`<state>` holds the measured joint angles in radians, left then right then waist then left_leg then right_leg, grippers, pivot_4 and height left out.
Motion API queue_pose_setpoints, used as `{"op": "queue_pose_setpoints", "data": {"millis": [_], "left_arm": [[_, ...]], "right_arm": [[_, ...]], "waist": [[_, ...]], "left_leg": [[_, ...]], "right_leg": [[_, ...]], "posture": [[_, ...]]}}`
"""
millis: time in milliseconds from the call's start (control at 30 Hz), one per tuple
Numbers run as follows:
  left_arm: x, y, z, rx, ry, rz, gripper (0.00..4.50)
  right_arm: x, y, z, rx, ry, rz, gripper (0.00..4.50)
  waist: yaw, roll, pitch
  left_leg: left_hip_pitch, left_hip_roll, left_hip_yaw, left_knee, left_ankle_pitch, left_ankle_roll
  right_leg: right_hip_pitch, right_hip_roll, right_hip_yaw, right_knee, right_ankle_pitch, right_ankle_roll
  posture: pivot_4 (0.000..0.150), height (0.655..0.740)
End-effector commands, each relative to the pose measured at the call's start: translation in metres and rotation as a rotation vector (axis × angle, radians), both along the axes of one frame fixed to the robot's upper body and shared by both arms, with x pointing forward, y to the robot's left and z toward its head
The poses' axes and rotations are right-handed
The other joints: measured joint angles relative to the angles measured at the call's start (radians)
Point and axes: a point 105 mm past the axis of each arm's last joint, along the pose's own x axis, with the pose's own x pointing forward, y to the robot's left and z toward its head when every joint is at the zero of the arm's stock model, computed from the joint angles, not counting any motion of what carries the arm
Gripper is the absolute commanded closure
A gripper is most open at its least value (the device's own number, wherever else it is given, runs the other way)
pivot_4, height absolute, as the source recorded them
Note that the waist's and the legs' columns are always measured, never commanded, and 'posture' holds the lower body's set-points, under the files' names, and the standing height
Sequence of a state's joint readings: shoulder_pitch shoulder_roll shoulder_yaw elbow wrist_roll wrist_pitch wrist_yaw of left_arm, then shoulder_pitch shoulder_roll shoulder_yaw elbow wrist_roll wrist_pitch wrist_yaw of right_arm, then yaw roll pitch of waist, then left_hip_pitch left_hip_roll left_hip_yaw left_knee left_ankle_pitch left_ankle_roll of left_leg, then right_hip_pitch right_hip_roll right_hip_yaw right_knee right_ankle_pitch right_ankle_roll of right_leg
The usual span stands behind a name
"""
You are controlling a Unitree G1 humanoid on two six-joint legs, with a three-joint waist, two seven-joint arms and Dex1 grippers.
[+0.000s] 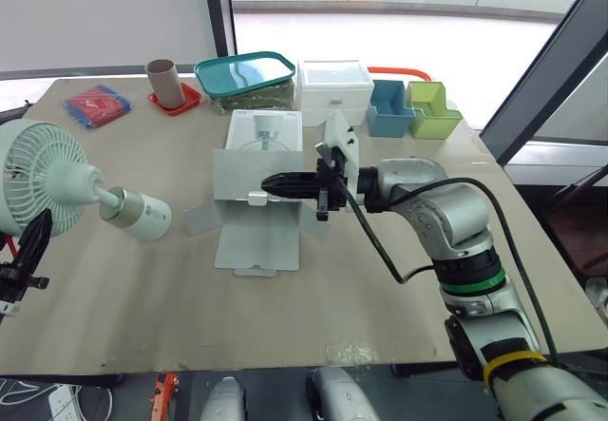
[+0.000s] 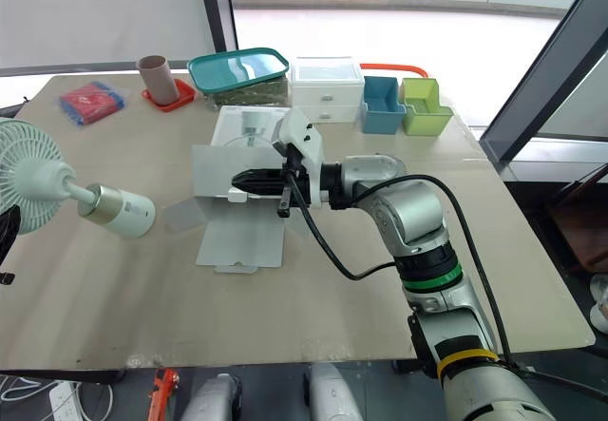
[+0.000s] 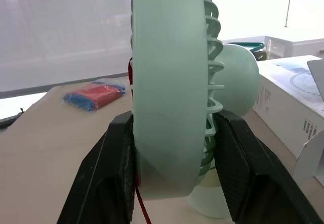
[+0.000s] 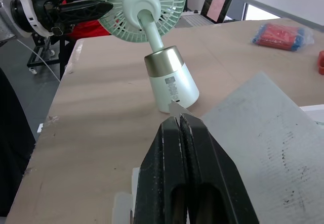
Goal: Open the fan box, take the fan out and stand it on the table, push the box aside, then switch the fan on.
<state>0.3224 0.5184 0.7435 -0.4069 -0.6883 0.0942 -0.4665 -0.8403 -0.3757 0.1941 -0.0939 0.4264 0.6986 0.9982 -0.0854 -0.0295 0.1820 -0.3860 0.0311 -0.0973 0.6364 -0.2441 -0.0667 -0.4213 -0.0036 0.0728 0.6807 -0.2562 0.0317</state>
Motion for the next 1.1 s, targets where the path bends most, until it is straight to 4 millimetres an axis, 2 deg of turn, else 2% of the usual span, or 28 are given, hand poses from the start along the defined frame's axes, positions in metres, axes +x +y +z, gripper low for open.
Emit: {"op": "queue_pose_setpoints", "data": {"millis": [33, 333, 533, 800, 867, 1033, 1100], "left_arm": [[0.003, 0.002, 0.005, 0.027, -0.024, 0.036, 2.81], [0.006, 0.004, 0.009, 0.022, -0.044, 0.081, 2.81], [0.019, -0.016, -0.005, -0.009, 0.000, 0.024, 2.81], [0.034, -0.028, -0.015, -0.125, 0.021, -0.024, 2.81], [0.035, -0.027, -0.016, -0.120, 0.027, -0.012, 1.79], [0.038, -0.030, -0.016, -0.123, 0.030, -0.024, 0.14], [0.038, -0.029, -0.014, -0.125, 0.021, -0.017, 0.05]], "right_arm": [[-0.004, 0.000, 0.008, 0.010, -0.048, 0.003, 4.50], [-0.005, -0.003, 0.005, 0.004, -0.039, -0.015, 4.50], [-0.004, -0.004, 0.005, -0.002, -0.042, -0.028, 4.50], [-0.004, -0.008, 0.004, -0.007, -0.045, -0.047, 4.50], [-0.004, -0.008, 0.004, -0.007, -0.046, -0.049, 4.50], [-0.002, -0.008, 0.004, -0.006, -0.050, -0.057, 4.50], [-0.002, -0.008, 0.004, -0.005, -0.052, -0.058, 4.50]], "waist": [[0.001, 0.000, 0.000], [0.007, 0.000, 0.000], [0.010, 0.000, 0.000], [0.019, 0.000, 0.000], [0.019, 0.001, 0.000], [0.013, 0.000, 0.000], [0.013, 0.000, 0.000]], "left_leg": [[0.000, 0.000, 0.000, 0.000, 0.000, 0.000], [0.000, 0.000, 0.000, 0.000, 0.000, 0.000], [0.000, 0.000, 0.000, 0.000, 0.000, 0.000], [0.002, -0.001, 0.000, 0.001, 0.001, -0.002], [0.002, -0.001, 0.000, 0.001, 0.001, -0.002], [0.002, -0.001, 0.000, 0.001, 0.001, -0.002], [0.001, -0.001, 0.000, 0.001, 0.001, -0.002]], "right_leg": [[0.000, 0.000, 0.000, 0.000, 0.000, 0.000], [0.000, 0.000, 0.000, 0.000, 0.000, 0.000], [0.000, 0.000, 0.000, 0.000, 0.000, 0.000], [0.002, -0.001, 0.000, 0.000, 0.001, 0.001], [0.003, -0.001, 0.000, 0.000, 0.001, 0.001], [0.002, -0.001, 0.000, 0.000, 0.001, 0.001], [0.002, -0.001, 0.000, 0.000, 0.001, 0.001]], "posture": [[0.150, 0.7400], [0.150, 0.7400], [0.150, 0.7400], [0.150, 0.7400], [0.150, 0.7400], [0.150, 0.7400], [0.150, 0.7400]]}}
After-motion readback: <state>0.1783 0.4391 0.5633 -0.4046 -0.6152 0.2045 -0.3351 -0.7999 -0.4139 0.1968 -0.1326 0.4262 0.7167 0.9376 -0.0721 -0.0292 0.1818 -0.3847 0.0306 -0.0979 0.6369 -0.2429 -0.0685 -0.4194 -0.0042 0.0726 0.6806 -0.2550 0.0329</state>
